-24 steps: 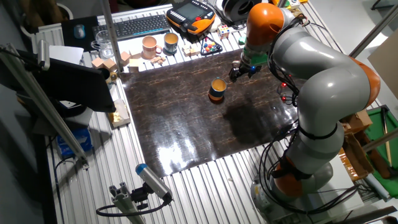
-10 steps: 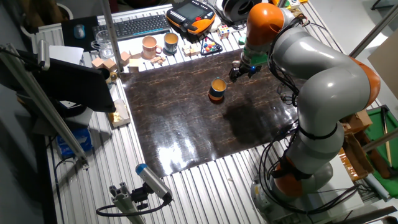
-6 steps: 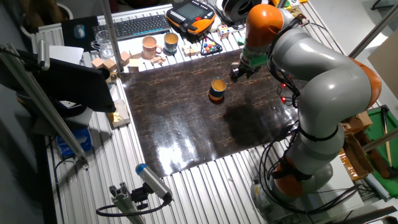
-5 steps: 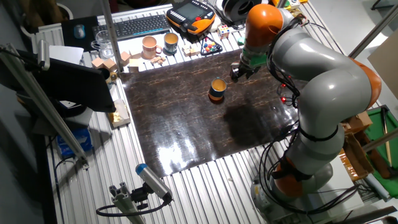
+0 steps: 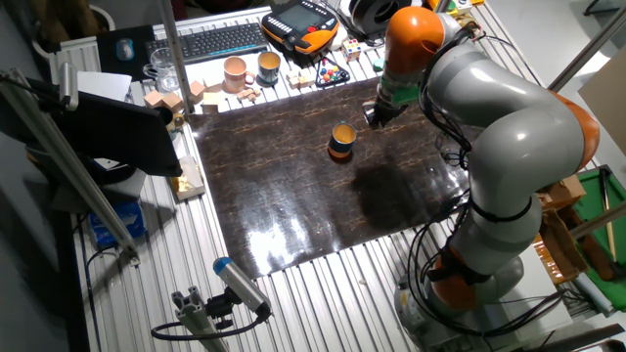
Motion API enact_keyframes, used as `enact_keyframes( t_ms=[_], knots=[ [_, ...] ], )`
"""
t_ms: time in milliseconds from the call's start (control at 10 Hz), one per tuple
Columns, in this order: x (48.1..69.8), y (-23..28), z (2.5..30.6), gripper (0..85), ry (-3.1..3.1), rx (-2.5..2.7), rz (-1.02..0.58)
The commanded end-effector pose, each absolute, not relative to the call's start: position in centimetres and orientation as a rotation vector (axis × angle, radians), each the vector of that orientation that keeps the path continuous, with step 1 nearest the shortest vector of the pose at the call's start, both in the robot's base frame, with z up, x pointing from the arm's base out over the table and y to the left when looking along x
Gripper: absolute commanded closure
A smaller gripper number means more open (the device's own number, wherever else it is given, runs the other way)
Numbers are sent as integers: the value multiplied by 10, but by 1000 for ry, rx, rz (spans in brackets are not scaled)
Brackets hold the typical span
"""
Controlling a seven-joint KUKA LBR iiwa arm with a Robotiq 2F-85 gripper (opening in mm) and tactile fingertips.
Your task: Pick up the cup
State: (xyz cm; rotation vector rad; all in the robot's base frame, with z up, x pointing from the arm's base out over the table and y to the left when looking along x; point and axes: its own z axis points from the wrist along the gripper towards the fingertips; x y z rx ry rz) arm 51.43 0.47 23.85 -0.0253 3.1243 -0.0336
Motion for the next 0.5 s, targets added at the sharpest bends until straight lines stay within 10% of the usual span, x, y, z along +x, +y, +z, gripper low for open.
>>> enact_keyframes(
  t_ms=[0, 400],
  knots=[
    [515, 5, 238, 843, 3124, -23, -34],
    [526, 16, 222, 843, 3118, 18, -26]
  ],
)
